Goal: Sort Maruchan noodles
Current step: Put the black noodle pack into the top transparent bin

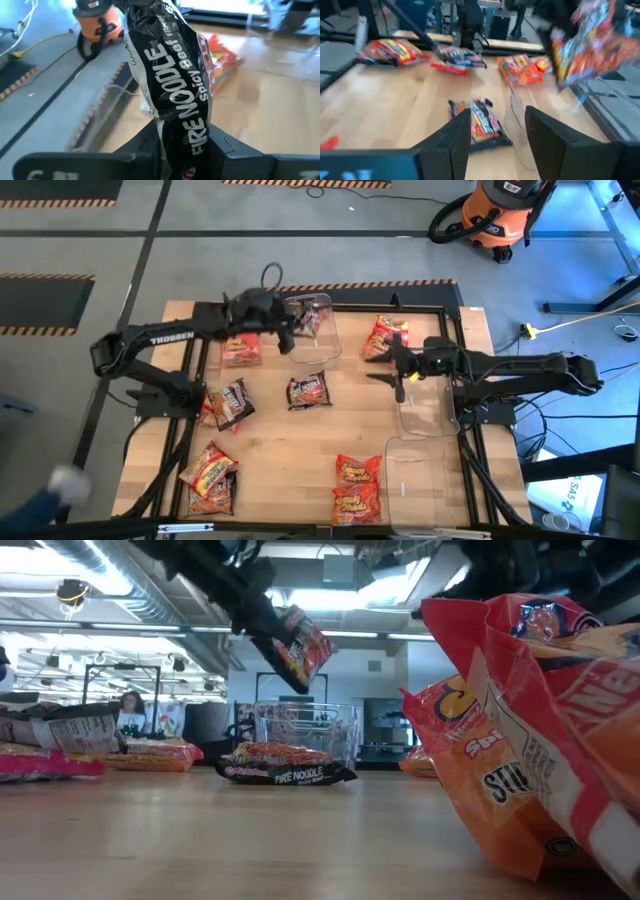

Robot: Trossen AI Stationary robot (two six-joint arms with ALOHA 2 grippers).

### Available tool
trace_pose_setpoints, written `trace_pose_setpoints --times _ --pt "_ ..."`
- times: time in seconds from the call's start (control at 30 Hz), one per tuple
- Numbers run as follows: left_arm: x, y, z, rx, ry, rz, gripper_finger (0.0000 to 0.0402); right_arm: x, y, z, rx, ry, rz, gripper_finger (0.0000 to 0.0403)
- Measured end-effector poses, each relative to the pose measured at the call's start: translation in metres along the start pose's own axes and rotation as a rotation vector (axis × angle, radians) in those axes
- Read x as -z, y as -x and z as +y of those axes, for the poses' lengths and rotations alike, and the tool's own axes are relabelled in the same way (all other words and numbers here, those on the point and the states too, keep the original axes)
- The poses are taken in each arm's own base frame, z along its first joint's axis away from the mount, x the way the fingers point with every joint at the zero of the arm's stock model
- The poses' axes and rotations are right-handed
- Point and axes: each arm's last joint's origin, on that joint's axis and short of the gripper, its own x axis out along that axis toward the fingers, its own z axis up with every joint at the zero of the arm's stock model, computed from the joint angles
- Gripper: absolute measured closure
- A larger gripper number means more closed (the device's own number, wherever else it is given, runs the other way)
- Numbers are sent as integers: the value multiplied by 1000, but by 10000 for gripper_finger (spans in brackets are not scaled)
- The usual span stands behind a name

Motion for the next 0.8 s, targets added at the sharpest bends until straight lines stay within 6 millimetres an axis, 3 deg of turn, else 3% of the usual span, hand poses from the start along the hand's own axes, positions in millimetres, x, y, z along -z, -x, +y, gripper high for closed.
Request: trace_pose_setpoints --times 0.3,0.53,0.8 --pt "-45 -22 51 -60 -95 225 321 12 -2 0 53 -5 12 239" --pt "-68 -45 75 23 -152 396 321 14 -2 0 44 -66 33 239" --pt "-58 -87 84 100 -236 559 321 21 -1 1 62 -110 44 239"
